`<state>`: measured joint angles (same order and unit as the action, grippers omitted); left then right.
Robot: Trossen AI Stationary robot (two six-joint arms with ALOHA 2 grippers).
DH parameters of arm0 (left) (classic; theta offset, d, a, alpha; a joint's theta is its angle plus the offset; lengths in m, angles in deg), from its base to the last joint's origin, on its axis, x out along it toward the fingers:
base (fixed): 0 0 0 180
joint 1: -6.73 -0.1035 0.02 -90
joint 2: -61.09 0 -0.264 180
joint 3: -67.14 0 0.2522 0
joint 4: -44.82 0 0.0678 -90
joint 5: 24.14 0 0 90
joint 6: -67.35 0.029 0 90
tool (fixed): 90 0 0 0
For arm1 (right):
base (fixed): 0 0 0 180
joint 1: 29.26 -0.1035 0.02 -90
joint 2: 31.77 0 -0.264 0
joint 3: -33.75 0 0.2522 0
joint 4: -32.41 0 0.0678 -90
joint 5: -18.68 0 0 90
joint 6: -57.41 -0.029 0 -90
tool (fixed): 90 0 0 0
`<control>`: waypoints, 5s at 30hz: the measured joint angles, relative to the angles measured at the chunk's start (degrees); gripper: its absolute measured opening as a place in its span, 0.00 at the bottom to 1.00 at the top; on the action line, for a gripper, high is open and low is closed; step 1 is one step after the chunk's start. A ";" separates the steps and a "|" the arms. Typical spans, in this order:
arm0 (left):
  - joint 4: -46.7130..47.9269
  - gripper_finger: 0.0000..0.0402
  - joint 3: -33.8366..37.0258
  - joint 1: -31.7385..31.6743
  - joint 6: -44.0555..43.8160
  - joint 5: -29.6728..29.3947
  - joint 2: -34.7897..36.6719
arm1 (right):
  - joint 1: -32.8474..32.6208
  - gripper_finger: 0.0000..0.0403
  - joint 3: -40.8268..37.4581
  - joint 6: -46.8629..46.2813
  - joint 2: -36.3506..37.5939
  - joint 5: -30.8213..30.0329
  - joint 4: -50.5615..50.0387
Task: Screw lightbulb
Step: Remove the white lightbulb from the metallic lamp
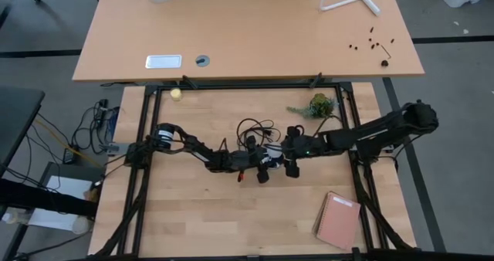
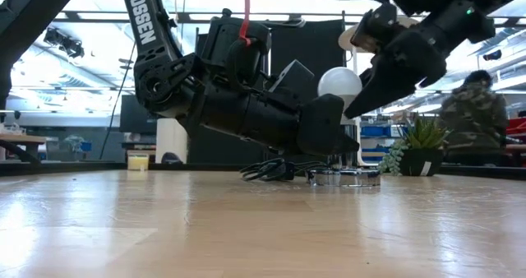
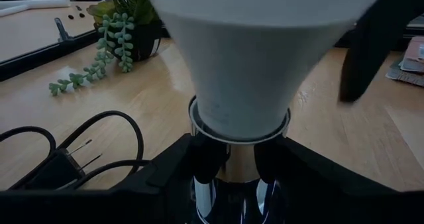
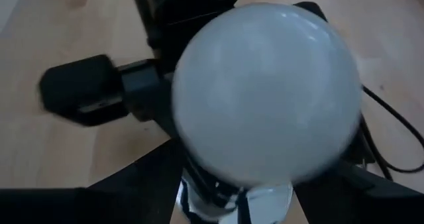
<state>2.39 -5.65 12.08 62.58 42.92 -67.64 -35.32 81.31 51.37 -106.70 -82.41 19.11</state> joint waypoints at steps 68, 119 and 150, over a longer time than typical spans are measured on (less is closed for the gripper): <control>0.97 0.44 -0.01 -0.02 0.17 0.69 0.04 | 1.70 0.62 0.07 2.27 2.22 -6.47 -9.98; 0.81 0.44 0.02 0.00 0.17 0.48 0.04 | -0.64 0.74 7.37 -0.21 -3.26 -5.73 -13.14; 0.70 0.44 -0.01 0.04 -0.08 0.76 0.04 | -0.02 0.71 7.46 5.35 -1.90 -8.62 -11.87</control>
<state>3.09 -5.65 12.12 62.50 43.67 -67.60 -35.34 88.77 56.72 -108.59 -91.03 7.24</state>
